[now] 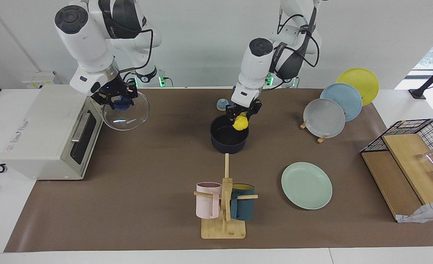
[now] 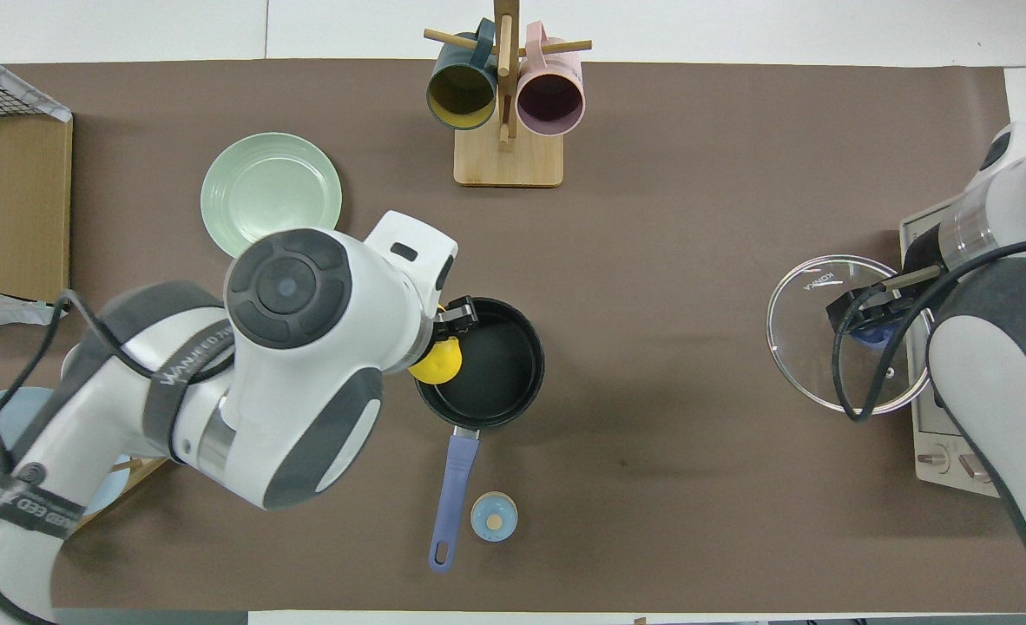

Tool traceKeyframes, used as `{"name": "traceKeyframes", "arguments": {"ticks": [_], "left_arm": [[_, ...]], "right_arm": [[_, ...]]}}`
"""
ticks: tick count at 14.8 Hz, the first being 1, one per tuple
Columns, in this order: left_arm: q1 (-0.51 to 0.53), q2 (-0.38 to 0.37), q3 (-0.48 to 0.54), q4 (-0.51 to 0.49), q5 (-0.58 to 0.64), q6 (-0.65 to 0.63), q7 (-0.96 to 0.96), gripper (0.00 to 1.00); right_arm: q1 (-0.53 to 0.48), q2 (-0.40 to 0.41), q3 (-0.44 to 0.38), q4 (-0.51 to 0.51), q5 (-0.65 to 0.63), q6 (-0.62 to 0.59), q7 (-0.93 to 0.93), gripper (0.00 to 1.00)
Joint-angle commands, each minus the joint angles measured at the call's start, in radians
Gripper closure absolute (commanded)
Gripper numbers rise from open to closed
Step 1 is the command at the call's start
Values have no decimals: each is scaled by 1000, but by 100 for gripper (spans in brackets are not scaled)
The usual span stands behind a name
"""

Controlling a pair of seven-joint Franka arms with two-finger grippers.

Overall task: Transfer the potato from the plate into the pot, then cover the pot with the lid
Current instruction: 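Carry the potato with the left gripper over the black saucepan, then lower the potato into the saucepan and open the left gripper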

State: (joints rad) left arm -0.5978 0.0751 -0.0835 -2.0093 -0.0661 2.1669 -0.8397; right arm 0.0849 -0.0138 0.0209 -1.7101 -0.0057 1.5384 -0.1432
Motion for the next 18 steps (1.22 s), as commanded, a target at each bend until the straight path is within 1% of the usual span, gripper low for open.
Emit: {"name": "traceKeyframes", "arguments": {"ticks": [1, 2, 3, 5, 9, 18], "left_arm": [[-36, 15, 21, -74, -9, 132, 36, 100], [-42, 20, 19, -78, -9, 140, 69, 100], [-62, 46, 21, -78, -9, 145, 80, 100], [-68, 70, 21, -81, -9, 160, 125, 100], [-105, 129, 24, -92, -6, 209, 122, 100], [-106, 130, 24, -115, 0, 208, 129, 100]], "right_arm": [[-5, -14, 7, -13, -4, 15, 31, 100], [-4, -14, 7, -13, -2, 17, 31, 100], [-4, -14, 7, -13, -2, 19, 31, 100], [-4, -14, 7, -13, -2, 20, 31, 100], [-4, -14, 7, -14, -2, 22, 31, 100], [18, -14, 7, -14, 0, 23, 54, 100]]}}
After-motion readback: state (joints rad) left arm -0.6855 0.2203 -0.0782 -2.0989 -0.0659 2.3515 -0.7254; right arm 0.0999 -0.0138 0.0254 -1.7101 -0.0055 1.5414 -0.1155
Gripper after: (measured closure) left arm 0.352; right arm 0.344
